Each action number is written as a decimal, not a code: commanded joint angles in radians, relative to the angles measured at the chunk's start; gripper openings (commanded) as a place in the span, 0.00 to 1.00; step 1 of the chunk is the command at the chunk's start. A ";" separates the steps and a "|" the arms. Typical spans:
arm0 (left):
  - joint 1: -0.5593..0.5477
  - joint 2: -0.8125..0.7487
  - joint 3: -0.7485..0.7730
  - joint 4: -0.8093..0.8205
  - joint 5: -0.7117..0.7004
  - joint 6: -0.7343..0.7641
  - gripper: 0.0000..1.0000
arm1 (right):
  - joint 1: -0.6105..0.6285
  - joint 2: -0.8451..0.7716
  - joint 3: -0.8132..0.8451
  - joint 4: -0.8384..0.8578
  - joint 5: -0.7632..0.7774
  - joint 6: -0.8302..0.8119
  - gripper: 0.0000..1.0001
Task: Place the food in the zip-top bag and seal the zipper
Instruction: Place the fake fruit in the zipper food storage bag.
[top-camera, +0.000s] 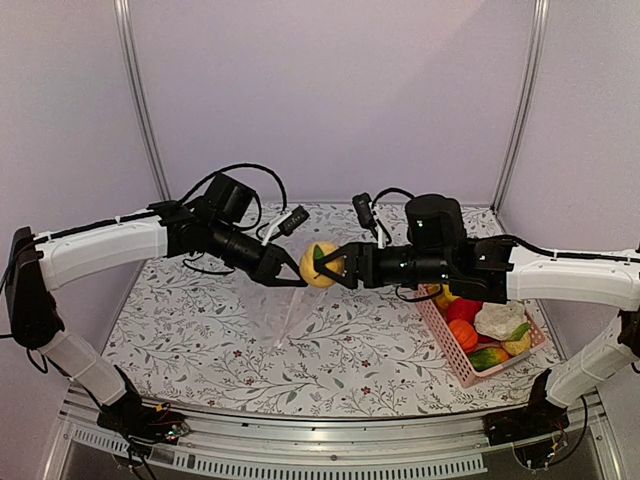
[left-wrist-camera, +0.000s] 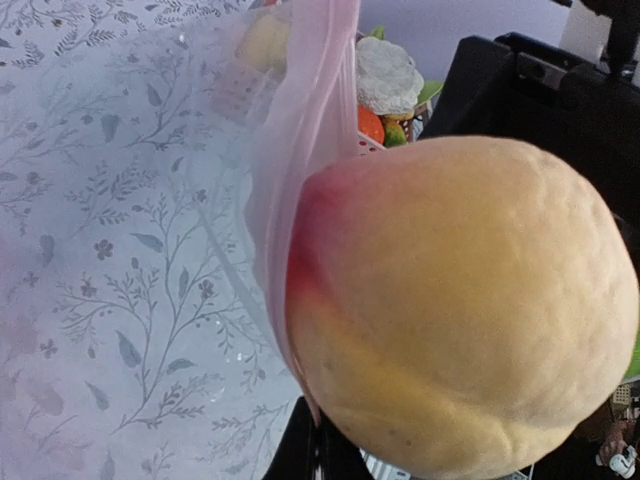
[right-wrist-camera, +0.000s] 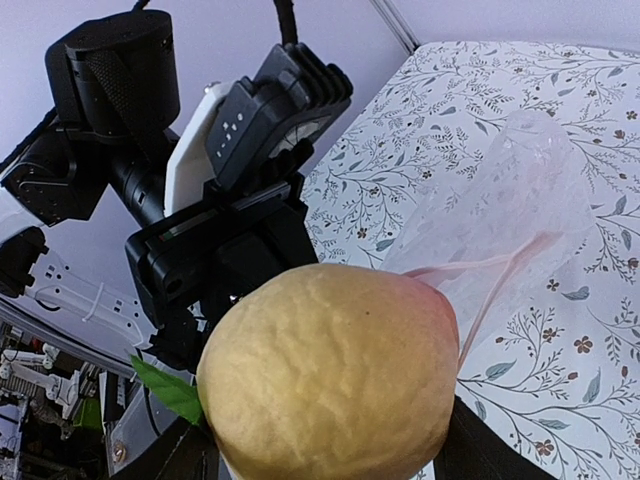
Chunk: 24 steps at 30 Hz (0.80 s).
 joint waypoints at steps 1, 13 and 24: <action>-0.013 -0.013 -0.004 0.011 0.024 0.024 0.00 | 0.002 0.018 -0.014 -0.045 0.048 -0.006 0.54; -0.013 -0.023 -0.007 0.010 0.019 0.025 0.00 | 0.003 0.034 -0.011 -0.090 0.072 -0.009 0.53; -0.013 -0.025 -0.007 0.010 0.024 0.028 0.00 | 0.002 0.057 0.011 -0.145 0.111 -0.015 0.52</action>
